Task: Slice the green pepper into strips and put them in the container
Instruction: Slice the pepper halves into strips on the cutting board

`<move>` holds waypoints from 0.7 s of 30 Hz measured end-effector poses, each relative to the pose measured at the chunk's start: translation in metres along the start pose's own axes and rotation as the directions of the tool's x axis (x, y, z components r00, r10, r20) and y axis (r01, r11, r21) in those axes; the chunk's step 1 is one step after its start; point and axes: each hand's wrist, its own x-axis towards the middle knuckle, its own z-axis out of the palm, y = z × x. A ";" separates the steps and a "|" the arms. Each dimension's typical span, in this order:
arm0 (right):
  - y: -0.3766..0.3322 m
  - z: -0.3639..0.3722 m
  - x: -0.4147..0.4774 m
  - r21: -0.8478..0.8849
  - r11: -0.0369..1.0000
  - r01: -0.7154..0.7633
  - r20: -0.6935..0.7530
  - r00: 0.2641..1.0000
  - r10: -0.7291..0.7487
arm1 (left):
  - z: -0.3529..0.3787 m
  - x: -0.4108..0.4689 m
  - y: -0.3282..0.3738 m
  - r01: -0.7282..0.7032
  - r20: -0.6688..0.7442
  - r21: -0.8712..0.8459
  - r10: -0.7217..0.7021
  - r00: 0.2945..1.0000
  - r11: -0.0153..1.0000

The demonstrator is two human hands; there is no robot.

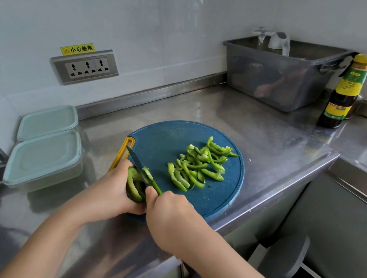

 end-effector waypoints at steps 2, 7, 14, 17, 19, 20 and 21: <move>-0.001 -0.004 0.004 0.024 1.000 0.019 -0.005 1.000 -0.019 | 0.001 0.001 -0.001 -0.010 -0.003 0.018 0.010 1.000 1.000; -0.005 -0.003 0.008 -0.033 0.998 0.056 -0.011 0.998 -0.056 | -0.001 0.000 0.002 -0.065 0.014 -0.018 0.065 0.998 0.998; -0.014 -0.001 0.026 0.071 0.991 -0.114 0.017 0.993 0.113 | -0.014 -0.008 0.001 -0.036 0.120 -0.188 0.059 0.991 0.981; -0.007 -0.011 0.034 0.154 0.936 -0.317 0.139 0.945 0.297 | -0.012 -0.003 -0.004 -0.025 0.038 -0.105 0.029 0.999 0.994; 0.002 -0.021 0.022 0.317 0.835 -0.450 0.212 0.892 0.400 | -0.011 0.000 -0.006 -0.045 -0.010 -0.063 0.044 0.999 0.997; 0.011 -0.023 0.018 0.350 0.823 -0.447 0.207 0.894 0.397 | -0.011 0.000 -0.006 -0.058 -0.024 -0.033 0.057 0.998 0.998; 0.018 -0.025 0.014 0.374 0.830 -0.415 0.167 0.910 0.379 | -0.010 0.001 -0.006 -0.068 -0.031 -0.002 0.068 0.997 0.998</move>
